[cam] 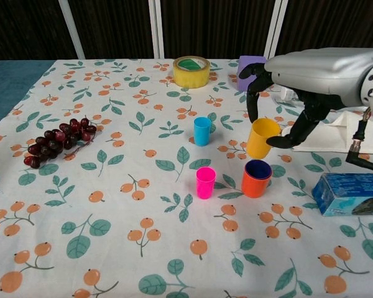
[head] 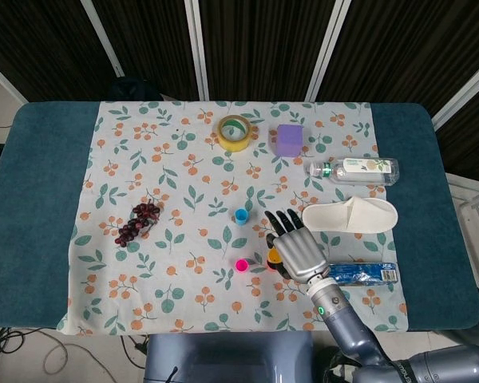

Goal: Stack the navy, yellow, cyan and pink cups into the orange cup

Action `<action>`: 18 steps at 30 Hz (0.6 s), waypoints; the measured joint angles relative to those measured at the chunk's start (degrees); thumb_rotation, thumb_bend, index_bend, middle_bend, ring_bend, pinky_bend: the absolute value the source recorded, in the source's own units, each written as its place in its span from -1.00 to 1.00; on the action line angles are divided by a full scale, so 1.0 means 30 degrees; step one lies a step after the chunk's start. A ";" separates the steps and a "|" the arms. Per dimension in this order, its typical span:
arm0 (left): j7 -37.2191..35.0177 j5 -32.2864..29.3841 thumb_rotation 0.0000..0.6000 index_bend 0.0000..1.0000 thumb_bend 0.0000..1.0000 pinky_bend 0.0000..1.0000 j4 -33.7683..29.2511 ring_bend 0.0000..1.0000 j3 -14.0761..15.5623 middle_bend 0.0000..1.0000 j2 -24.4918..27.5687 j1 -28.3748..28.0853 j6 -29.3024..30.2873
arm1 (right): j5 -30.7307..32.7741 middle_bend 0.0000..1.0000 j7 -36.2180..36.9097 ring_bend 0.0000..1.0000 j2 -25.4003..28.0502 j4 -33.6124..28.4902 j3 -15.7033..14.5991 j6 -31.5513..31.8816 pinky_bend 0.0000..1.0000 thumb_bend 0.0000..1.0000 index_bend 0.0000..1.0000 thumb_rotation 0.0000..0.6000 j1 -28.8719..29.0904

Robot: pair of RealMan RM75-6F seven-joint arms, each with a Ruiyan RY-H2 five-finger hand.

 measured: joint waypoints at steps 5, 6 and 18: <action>0.0011 -0.0022 1.00 -0.69 0.53 -1.00 0.0028 -1.00 -0.0004 -0.98 -0.0010 -0.0007 -0.0020 | -0.0155 -1.00 0.0276 -1.00 -0.0177 0.0331 -0.0143 -0.0132 -0.93 -0.20 -0.01 1.00 -0.0176; 0.0017 -0.0021 1.00 -0.70 0.53 -1.00 0.0036 -1.00 -0.0003 -0.98 -0.0012 -0.0010 -0.0024 | -0.0170 -1.00 0.0336 -1.00 -0.0237 0.0423 -0.0169 -0.0177 -0.93 -0.20 -0.01 1.00 -0.0210; -0.0004 -0.0043 1.00 -0.70 0.53 -1.00 0.0059 -1.00 -0.0008 -0.98 0.0003 -0.0003 -0.0031 | -0.0160 -1.00 0.0831 -1.00 -0.0752 0.1370 -0.0314 -0.0715 -0.93 -0.20 -0.01 1.00 -0.0536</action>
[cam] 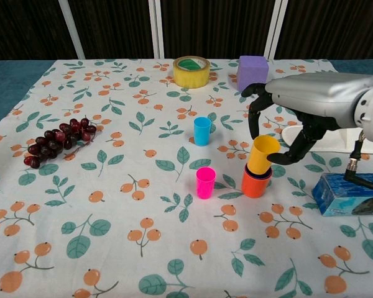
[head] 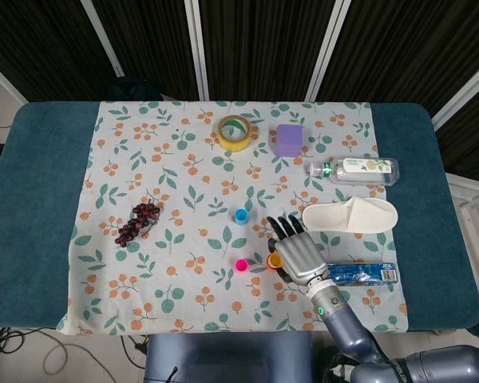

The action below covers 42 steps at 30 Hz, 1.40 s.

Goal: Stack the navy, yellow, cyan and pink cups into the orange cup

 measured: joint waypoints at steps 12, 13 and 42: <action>0.0037 0.0030 1.00 -0.70 0.53 -1.00 -0.0006 -1.00 0.0002 -0.98 -0.0011 0.0017 0.0060 | 0.0231 -1.00 0.0190 -1.00 -0.0411 0.0840 -0.0009 -0.0479 -0.93 -0.20 -0.32 1.00 -0.0128; 0.0030 0.0020 1.00 -0.70 0.53 -1.00 -0.0001 -1.00 -0.0003 -0.98 -0.0009 0.0018 0.0057 | 0.0309 -1.00 0.0187 -1.00 -0.0434 0.0918 -0.0014 -0.0545 -0.93 -0.20 -0.47 1.00 -0.0128; -0.0184 -0.0045 1.00 -0.70 0.53 -1.00 -0.0007 -1.00 -0.0048 -0.98 0.0000 0.0018 0.0014 | 0.5296 -1.00 -0.0602 -1.00 -0.3282 0.5482 0.4237 -0.1803 -0.93 -0.20 -0.79 1.00 0.3463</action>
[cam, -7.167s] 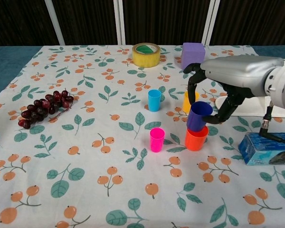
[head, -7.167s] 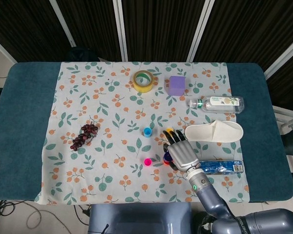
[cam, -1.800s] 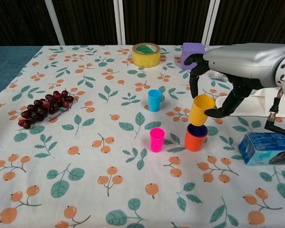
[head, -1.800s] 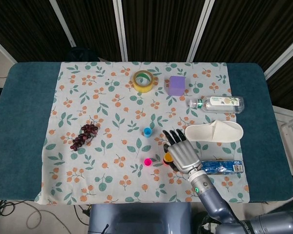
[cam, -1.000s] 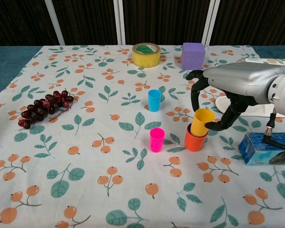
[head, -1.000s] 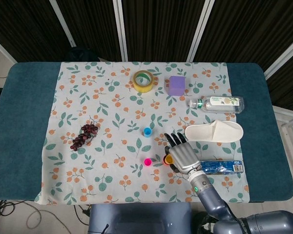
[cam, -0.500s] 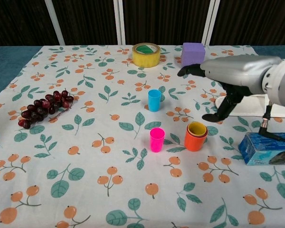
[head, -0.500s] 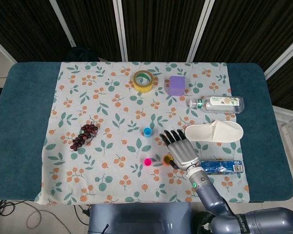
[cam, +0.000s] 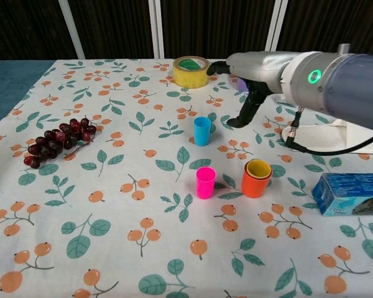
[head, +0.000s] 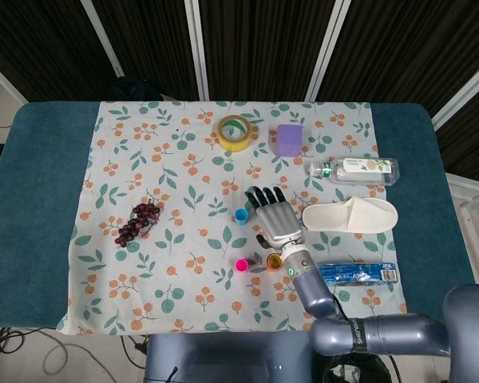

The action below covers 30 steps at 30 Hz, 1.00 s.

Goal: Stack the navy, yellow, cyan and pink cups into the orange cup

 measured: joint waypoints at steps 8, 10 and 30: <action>-0.0211 -0.0098 1.00 -0.70 0.53 -1.00 -0.0055 -1.00 -0.0016 -0.98 0.0057 0.0044 -0.0045 | 0.1289 -1.00 -0.0505 -1.00 -0.1858 0.2588 0.0415 -0.0615 -0.93 -0.20 -0.55 1.00 0.1242; -0.0219 -0.0067 1.00 -0.70 0.53 -1.00 -0.0089 -1.00 0.0006 -0.98 0.0076 0.0046 -0.0057 | 0.1419 -1.00 -0.0501 -1.00 -0.2136 0.3109 0.0483 -0.0758 -0.93 -0.20 -0.46 1.00 0.1411; -0.0277 -0.0179 1.00 -0.69 0.53 -1.00 -0.0163 -1.00 -0.0020 -0.98 0.0106 0.0045 -0.0131 | 0.2131 -1.00 0.0440 -1.00 -0.4284 0.7378 0.1245 -0.2454 -0.92 -0.20 -0.31 1.00 0.2471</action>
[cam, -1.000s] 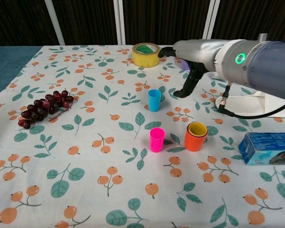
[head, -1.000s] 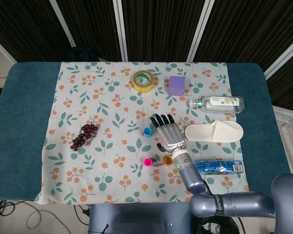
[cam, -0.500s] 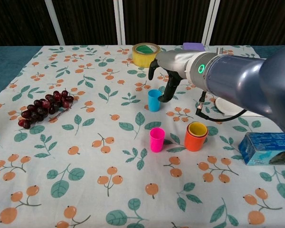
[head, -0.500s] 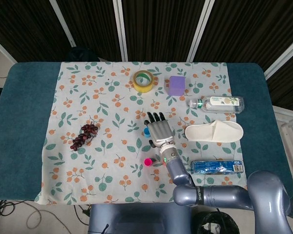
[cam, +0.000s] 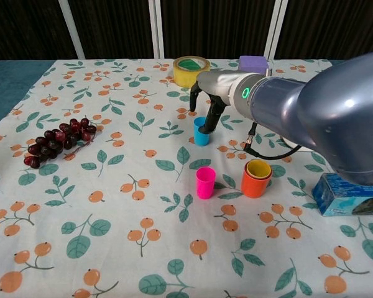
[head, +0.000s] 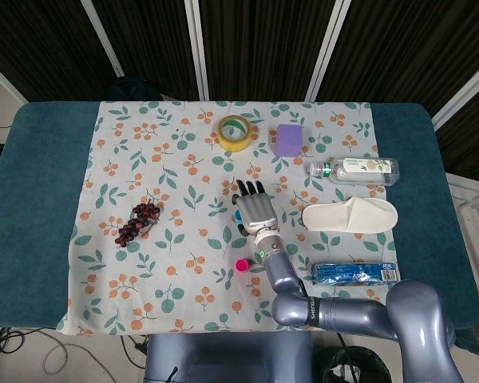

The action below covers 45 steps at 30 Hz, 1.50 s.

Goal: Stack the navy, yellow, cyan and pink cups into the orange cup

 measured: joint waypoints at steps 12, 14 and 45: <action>0.0067 -0.0131 1.00 -0.70 0.53 -1.00 -0.0180 -1.00 -0.0105 -0.98 0.0125 -0.0055 -0.0061 | 0.0422 -1.00 0.0147 -1.00 -0.0603 0.1442 0.0116 -0.0646 -0.90 -0.20 -0.18 1.00 0.0239; 0.0077 -0.0150 1.00 -0.69 0.53 -1.00 -0.0182 -1.00 -0.0104 -0.98 0.0133 -0.0051 -0.0064 | 0.0405 -1.00 0.0174 -1.00 -0.0611 0.1473 0.0117 -0.0684 -0.89 -0.20 -0.16 1.00 0.0236; 0.0074 0.0043 1.00 -0.70 0.53 -1.00 0.0017 -1.00 -0.0019 -0.98 0.0033 0.0012 0.0109 | -0.1741 -1.00 -0.0701 -0.97 0.4623 -0.7989 -0.1247 0.2082 -0.88 -0.20 0.01 1.00 -0.1605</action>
